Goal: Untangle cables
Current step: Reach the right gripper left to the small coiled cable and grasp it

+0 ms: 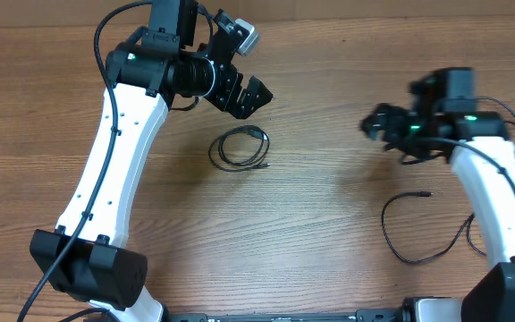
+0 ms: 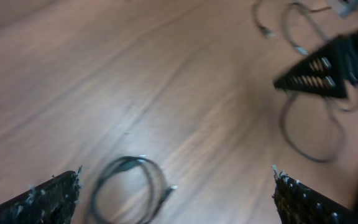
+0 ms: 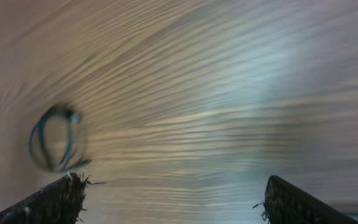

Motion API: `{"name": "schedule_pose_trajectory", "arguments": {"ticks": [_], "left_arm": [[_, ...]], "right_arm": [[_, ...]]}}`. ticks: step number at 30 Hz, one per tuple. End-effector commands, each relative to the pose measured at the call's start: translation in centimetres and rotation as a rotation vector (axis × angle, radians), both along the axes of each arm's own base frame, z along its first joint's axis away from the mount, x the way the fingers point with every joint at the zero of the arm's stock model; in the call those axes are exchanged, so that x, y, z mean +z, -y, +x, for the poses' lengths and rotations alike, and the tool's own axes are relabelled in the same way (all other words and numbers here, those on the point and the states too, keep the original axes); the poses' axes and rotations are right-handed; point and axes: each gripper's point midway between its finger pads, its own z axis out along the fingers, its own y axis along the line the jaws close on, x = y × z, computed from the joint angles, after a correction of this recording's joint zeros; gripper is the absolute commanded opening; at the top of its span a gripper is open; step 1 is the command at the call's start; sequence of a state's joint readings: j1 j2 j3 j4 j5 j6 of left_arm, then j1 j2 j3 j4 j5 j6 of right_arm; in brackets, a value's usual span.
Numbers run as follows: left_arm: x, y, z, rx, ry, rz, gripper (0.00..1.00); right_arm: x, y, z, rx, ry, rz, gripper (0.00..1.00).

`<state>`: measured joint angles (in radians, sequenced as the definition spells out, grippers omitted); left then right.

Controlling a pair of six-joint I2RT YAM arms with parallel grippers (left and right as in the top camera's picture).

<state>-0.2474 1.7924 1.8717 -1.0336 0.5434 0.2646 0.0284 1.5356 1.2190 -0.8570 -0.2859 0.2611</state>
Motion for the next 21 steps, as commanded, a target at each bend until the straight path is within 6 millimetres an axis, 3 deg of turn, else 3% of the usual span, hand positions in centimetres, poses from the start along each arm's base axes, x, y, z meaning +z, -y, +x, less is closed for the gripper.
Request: {"name": "schedule_pose_trajectory", "arguments": {"ticks": [1, 4, 11, 17, 21], "left_arm": [[-1.6, -3.9, 2.5, 0.169, 0.039, 0.181, 1.0], [-1.9, -7.0, 3.8, 0.355, 0.014, 0.228, 1.0], [-2.2, -10.8, 4.3, 0.501, -0.057, 0.19, 1.0], [-2.6, -11.3, 3.7, 0.495, -0.083, 0.2, 1.0], [-2.6, -11.2, 3.6, 0.494, -0.087, 0.201, 1.0]], "right_arm": [[-0.8, -3.6, 0.0, 0.085, -0.01, 0.013, 0.91], [-1.7, -7.1, 0.0, 0.155, -0.01, 0.026, 0.91], [-5.0, -14.3, 0.8, 0.258, -0.007, 0.074, 0.91], [-8.0, -18.7, 1.2, 0.33, 0.008, 0.101, 0.84], [-9.7, -19.1, 1.8, 0.322, 0.037, 0.025, 0.82]]}}
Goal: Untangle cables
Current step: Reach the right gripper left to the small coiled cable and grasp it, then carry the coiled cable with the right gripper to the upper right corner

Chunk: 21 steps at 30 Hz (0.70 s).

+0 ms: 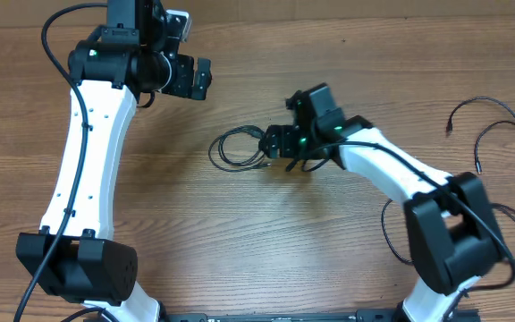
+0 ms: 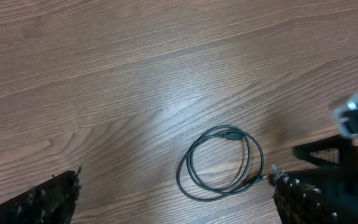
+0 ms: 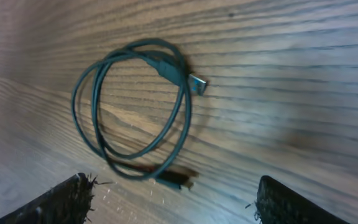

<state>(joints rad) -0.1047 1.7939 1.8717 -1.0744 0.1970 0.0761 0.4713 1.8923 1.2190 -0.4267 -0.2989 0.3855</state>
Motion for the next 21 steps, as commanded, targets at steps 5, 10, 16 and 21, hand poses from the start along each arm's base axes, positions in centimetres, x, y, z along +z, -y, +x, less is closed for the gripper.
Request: {"name": "schedule_pose_trajectory", "arguments": {"ticks": [5, 10, 16, 21], "left_arm": [[-0.3, 0.2, 0.3, 0.013, -0.008, -0.005, 1.0], [-0.3, 0.2, 0.3, 0.013, -0.008, -0.005, 1.0], [-0.3, 0.2, 0.3, 0.013, -0.008, -0.005, 1.0], [-0.3, 0.2, 0.3, 0.013, -0.008, -0.005, 1.0]], "right_arm": [[-2.8, 0.8, 0.7, -0.036, 0.052, -0.17, 0.79], [-3.4, 0.4, 1.0, -0.024, 0.075, -0.183, 0.79], [-4.1, -0.9, 0.9, -0.006, 0.124, -0.228, 0.75], [-6.4, -1.1, 0.0, 0.024, 0.106, -0.286, 0.74]]}}
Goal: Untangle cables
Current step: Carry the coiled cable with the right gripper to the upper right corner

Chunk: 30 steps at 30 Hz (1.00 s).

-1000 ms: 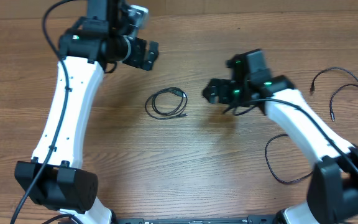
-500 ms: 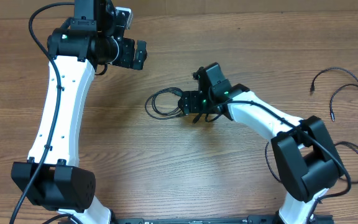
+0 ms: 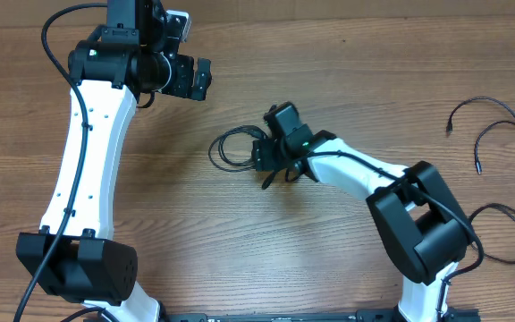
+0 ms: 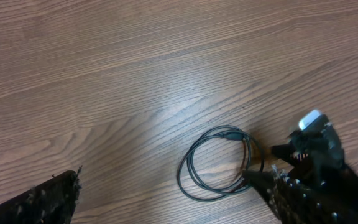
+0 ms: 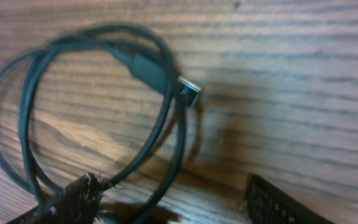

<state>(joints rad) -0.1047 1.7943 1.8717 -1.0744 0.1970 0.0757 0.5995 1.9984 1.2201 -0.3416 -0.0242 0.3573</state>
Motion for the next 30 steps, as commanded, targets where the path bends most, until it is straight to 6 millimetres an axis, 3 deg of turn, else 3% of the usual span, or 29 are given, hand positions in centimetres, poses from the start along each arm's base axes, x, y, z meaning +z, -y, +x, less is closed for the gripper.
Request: {"name": "schedule_pose_trajectory", "arguments": {"ticks": [1, 5, 12, 16, 24, 30], "left_arm": [[-0.2, 0.2, 0.2, 0.013, -0.008, -0.005, 1.0], [-0.2, 0.2, 0.2, 0.013, -0.008, -0.005, 1.0], [-0.2, 0.2, 0.2, 0.013, -0.008, -0.005, 1.0], [-0.2, 0.2, 0.2, 0.013, -0.008, -0.005, 1.0], [-0.2, 0.2, 0.2, 0.013, -0.008, -0.005, 1.0], [-0.2, 0.2, 0.2, 0.013, -0.008, -0.005, 1.0]], "right_arm": [[-2.6, 0.6, -0.3, 0.001, -0.017, -0.074, 0.73], [-4.1, 1.8, -0.8, -0.016, -0.045, -0.14, 0.62], [-4.3, 7.8, 0.1, -0.137, -0.008, -0.381, 0.34], [-4.0, 11.8, 1.0, -0.22, -0.004, -0.473, 0.27], [-3.9, 20.7, 3.2, -0.435, -0.053, -0.492, 0.11], [-4.3, 29.5, 3.6, -0.645, -0.132, -0.431, 0.04]]}}
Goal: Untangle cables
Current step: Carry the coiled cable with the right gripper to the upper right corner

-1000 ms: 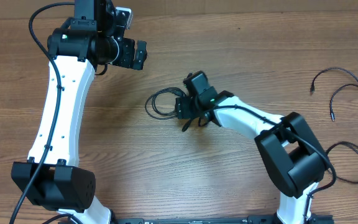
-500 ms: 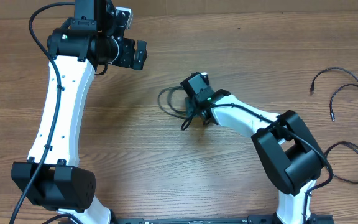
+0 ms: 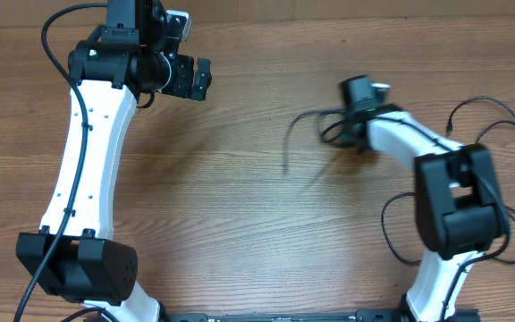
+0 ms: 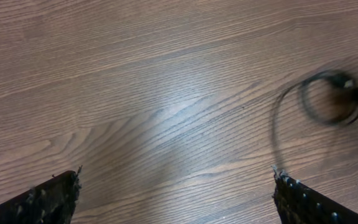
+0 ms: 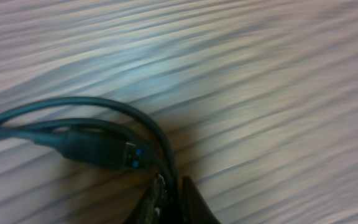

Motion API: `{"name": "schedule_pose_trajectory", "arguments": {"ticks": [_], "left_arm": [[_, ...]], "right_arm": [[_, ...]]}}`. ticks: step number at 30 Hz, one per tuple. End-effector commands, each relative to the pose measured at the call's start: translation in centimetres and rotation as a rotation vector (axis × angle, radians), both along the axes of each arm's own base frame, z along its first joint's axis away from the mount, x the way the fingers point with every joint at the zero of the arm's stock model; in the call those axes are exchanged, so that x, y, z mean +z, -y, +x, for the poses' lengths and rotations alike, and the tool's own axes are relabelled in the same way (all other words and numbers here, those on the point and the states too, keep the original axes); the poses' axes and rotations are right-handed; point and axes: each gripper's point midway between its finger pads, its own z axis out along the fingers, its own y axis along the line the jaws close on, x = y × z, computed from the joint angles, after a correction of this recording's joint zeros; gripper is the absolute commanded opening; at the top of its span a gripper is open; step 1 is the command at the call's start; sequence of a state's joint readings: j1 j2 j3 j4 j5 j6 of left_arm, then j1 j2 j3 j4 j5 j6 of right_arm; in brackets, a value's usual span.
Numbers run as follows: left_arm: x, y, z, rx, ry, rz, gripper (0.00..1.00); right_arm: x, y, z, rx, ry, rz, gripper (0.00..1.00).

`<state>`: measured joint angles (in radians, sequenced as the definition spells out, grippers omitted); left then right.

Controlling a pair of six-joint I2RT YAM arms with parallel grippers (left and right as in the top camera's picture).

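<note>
A thin dark coiled cable (image 5: 114,107) with a USB plug (image 5: 98,151) is pinched between the closed fingers of my right gripper (image 5: 171,198). From overhead, the right gripper (image 3: 342,131) sits right of the table's middle, and the cable (image 3: 304,132) trails left from it, blurred. The left wrist view catches the same cable (image 4: 291,102) as a blurred loop at the right edge. My left gripper (image 3: 202,80) hangs at the back left, open, with only bare wood between its fingers (image 4: 61,193).
More loose dark cables lie at the far right (image 3: 494,116) and at the front right (image 3: 399,234) beside the right arm's base. The wooden table (image 3: 240,224) fills the view.
My right gripper was open around the coiled cable at the table's middle; now it is shut on the cable and both are further right. The left arm has not moved.
The coil first lay mid-table with my left gripper open just above it and my right gripper far to the right. The left arm then drew back while the right gripper came beside the coil, then straddled it. Now it holds it further right.
</note>
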<state>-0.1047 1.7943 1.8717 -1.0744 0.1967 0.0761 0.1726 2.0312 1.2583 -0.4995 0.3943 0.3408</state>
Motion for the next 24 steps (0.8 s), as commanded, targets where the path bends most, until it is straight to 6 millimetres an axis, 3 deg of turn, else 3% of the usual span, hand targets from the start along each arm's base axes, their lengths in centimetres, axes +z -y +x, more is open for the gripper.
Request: {"name": "schedule_pose_trajectory", "arguments": {"ticks": [1, 6, 11, 16, 24], "left_arm": [[-0.2, 0.2, 0.2, 0.013, -0.008, -0.005, 1.0], [-0.2, 0.2, 0.2, 0.013, -0.008, -0.005, 1.0], [-0.2, 0.2, 0.2, 0.013, -0.008, -0.005, 1.0], [-0.2, 0.2, 0.2, 0.013, -0.008, -0.005, 1.0], [-0.2, 0.2, 0.2, 0.013, -0.008, -0.005, 1.0]], "right_arm": [[-3.6, 5.0, -2.5, -0.119, -0.113, 0.046, 0.04], [-3.1, 11.1, -2.6, -0.274, -0.095, 0.169, 0.04], [-0.4, 15.7, -1.5, -0.375, -0.045, 0.271, 0.04], [5.1, 17.2, 1.9, -0.342, 0.055, 0.397, 0.04], [14.9, 18.4, 7.4, -0.272, 0.278, 0.386, 0.04]]}}
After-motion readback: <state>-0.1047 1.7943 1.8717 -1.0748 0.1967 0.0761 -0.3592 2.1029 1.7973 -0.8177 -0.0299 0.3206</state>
